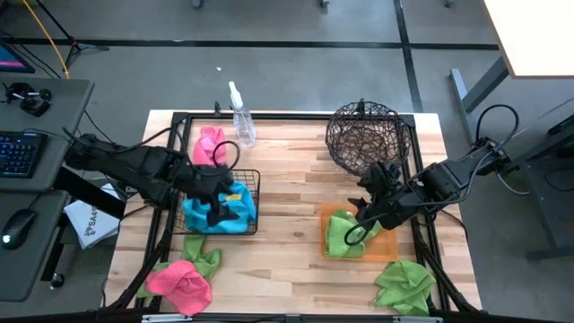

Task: Sort microfiber towel by color & place in baskets
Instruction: Put the left green microfiber towel into the orange bin

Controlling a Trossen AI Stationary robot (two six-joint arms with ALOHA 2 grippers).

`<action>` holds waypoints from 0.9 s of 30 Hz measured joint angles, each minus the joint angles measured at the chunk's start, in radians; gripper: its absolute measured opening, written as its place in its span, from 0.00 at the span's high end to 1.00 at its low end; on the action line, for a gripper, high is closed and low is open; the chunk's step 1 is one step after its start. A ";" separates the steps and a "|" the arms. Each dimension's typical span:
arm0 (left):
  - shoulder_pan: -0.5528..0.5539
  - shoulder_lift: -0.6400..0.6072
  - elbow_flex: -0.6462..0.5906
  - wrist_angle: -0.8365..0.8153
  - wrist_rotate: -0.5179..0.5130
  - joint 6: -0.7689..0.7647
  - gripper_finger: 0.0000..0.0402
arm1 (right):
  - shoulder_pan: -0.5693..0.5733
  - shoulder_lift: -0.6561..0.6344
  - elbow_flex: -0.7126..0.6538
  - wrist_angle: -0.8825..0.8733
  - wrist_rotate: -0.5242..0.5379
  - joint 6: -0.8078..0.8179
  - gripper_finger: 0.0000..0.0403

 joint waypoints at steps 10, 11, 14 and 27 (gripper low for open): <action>-0.146 0.020 0.000 -0.005 -0.025 -0.400 0.00 | 0.004 0.001 -0.103 0.045 -0.024 -0.012 0.39; -0.165 0.029 0.000 -0.004 -0.030 -0.421 0.00 | 0.007 0.001 -0.111 0.055 -0.031 -0.013 0.39; -0.224 0.070 0.000 -0.002 -0.010 -0.465 0.00 | 0.025 0.001 -0.117 0.077 -0.037 -0.017 0.39; -0.510 0.467 0.056 -0.087 0.117 -0.393 0.00 | 0.053 0.000 -0.117 0.083 -0.022 -0.016 0.39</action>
